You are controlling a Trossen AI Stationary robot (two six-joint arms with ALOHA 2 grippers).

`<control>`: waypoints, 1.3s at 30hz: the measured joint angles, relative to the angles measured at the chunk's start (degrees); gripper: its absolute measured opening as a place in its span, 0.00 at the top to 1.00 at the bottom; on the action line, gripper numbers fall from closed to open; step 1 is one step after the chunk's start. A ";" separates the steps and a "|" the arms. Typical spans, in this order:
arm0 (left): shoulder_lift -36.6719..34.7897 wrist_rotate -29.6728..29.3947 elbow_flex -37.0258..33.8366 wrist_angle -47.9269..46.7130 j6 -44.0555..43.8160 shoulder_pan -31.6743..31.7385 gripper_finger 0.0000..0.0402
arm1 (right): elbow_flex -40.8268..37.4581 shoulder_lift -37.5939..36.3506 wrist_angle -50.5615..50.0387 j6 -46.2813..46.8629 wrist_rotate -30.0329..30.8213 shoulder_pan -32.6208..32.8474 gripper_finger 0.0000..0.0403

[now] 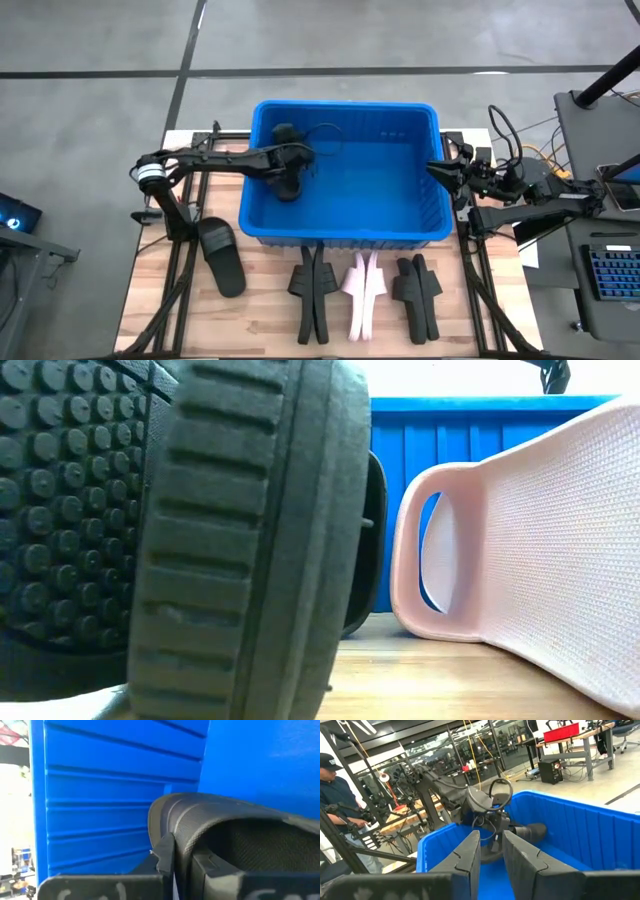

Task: Pick and place slides into bin
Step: Put the black slides into the blue bin

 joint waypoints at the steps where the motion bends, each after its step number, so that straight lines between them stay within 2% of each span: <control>1: 0.00 0.04 -0.58 1.37 0.65 0.17 1.00 | 0.00 0.00 0.00 0.00 0.00 0.00 0.81; 5: -0.20 0.37 -2.95 5.41 3.03 0.73 1.00 | 0.00 0.00 0.02 0.02 0.00 -0.02 0.80; 11: -0.22 4.17 -5.58 6.34 3.78 1.99 1.00 | 0.00 0.00 0.03 0.02 0.00 -0.01 0.82; 18: -0.22 5.70 -8.22 7.27 5.31 3.27 1.00 | 0.00 0.00 0.04 0.02 0.00 -0.02 0.83; 23: -0.22 10.98 -8.61 7.47 5.20 4.79 1.00 | 0.00 0.00 0.04 0.04 0.00 -0.02 0.81; 33: -0.22 11.40 -10.84 10.14 4.96 5.64 0.99 | 0.00 -0.02 0.12 0.04 0.00 -0.01 0.82; 36: -0.22 11.76 -10.56 9.77 4.78 5.73 0.96 | 0.00 -0.02 0.15 0.07 0.00 -0.02 0.83; 39: -0.18 12.39 -10.05 9.39 4.67 6.13 0.86 | 0.00 -0.02 0.15 0.07 0.00 -0.02 0.83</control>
